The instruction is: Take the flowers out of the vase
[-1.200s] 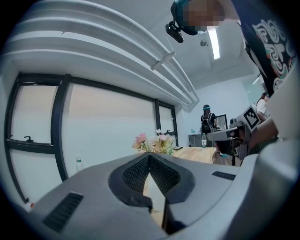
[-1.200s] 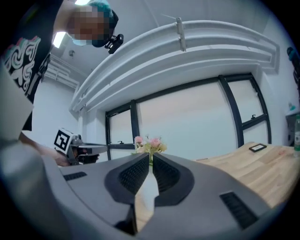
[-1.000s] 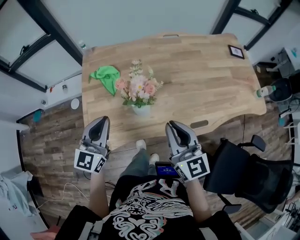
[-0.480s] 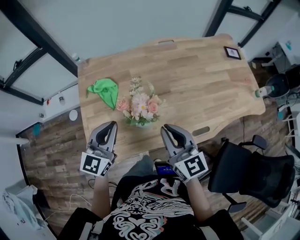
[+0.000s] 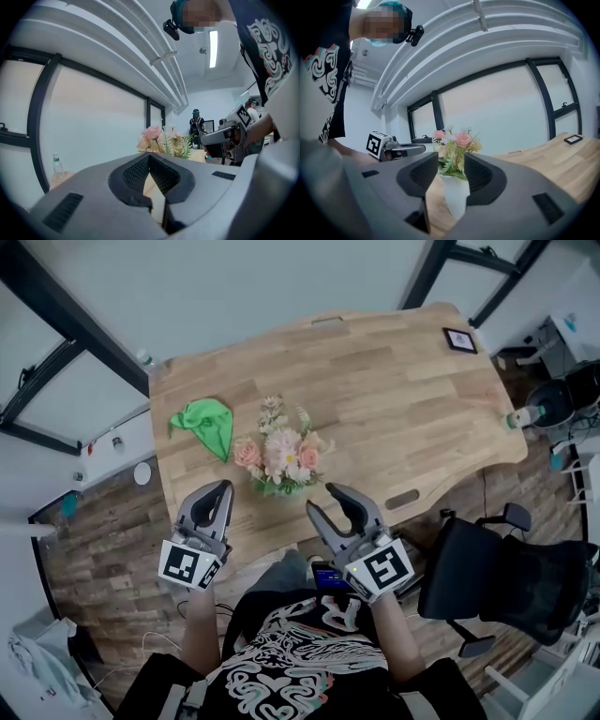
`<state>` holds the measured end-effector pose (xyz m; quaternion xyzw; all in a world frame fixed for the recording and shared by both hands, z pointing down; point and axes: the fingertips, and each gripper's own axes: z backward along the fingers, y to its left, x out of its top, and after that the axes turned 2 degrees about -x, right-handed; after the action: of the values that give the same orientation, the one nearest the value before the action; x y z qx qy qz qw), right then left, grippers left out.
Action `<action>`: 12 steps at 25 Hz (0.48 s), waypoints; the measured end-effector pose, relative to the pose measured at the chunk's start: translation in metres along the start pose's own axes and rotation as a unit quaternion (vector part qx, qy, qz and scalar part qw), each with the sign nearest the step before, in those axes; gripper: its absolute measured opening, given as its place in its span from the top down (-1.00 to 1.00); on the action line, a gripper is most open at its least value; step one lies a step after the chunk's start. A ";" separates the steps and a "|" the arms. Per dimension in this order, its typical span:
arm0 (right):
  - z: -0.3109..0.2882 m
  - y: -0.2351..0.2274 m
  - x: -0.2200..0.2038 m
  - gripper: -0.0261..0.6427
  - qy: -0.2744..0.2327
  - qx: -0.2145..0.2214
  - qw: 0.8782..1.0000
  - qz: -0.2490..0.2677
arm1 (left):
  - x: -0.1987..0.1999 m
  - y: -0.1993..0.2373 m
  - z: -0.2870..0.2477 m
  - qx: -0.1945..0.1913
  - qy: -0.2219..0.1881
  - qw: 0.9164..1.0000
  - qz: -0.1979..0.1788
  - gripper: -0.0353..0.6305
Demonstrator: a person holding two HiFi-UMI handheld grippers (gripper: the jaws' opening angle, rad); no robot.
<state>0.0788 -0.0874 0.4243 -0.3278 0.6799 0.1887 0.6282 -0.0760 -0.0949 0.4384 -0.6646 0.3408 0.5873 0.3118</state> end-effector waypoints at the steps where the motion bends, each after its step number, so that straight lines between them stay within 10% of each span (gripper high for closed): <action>1: -0.001 0.001 -0.002 0.47 0.004 0.001 1.000 -0.003 | -0.002 -0.001 -0.001 -0.004 0.000 1.000 0.004 0.88; 12: -0.039 -0.002 -0.017 -0.05 0.036 0.020 0.999 -0.009 | -0.062 -0.015 -0.014 -0.081 0.043 0.996 -0.024 0.88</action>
<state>0.0514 -0.1111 0.4470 -0.3276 0.7029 0.1576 0.6113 -0.0605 -0.0928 0.5020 -0.7203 0.2898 0.5759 0.2560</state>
